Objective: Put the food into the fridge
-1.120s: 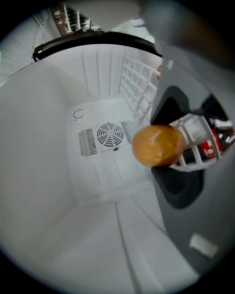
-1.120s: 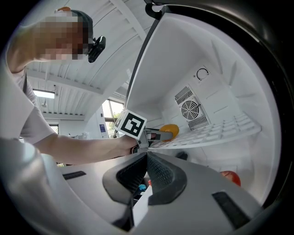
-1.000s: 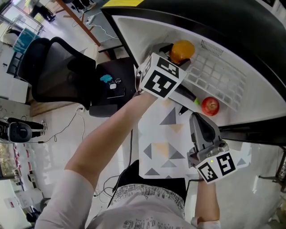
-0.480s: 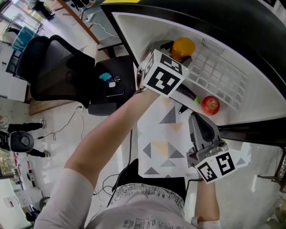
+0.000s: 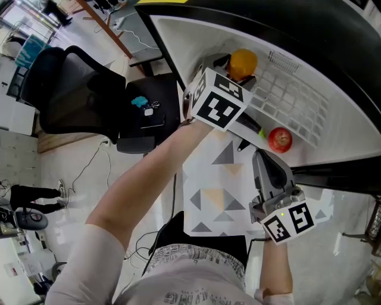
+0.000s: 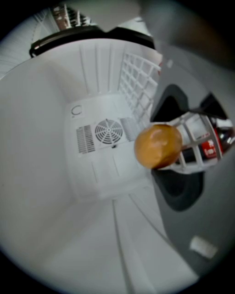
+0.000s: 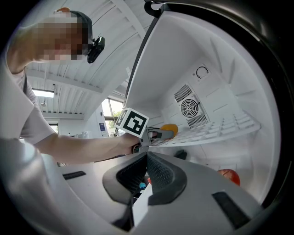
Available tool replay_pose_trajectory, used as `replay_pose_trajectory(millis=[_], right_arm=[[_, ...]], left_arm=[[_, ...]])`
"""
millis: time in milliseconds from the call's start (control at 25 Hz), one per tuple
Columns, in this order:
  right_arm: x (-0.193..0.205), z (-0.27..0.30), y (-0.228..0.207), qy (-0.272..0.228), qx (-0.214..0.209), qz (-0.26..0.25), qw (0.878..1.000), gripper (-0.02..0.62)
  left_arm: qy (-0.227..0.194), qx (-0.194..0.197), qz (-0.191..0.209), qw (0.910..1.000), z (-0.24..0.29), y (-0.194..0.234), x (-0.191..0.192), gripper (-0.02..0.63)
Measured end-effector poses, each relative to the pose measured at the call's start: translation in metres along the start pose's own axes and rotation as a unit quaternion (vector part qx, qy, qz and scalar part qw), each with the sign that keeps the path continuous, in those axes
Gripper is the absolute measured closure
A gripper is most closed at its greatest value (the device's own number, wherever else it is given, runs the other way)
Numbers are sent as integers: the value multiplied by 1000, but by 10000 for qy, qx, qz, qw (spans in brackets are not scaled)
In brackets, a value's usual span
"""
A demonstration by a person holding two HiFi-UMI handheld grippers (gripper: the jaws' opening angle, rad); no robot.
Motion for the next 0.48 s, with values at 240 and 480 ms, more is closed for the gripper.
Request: replay_pose_trajectory(millis=[240,480], right_arm=[[0,1,4,11,-14,-7,10000,594],[-1,0,9,24,2,-20,10000,594]], left_arm=[[-45,18,-7,10000,-4,0,-1,275],[-115,26,-19,9999,-12,0,-3,275]])
Point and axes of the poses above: the fingertips, and each gripper's own axes: z forward along the fingers, y to its left, x out of its underside, the point moved 9 cm from there along -z, backward along the fingers, and after that the axes turned 6 degrees about x, right-handed, at the moved point
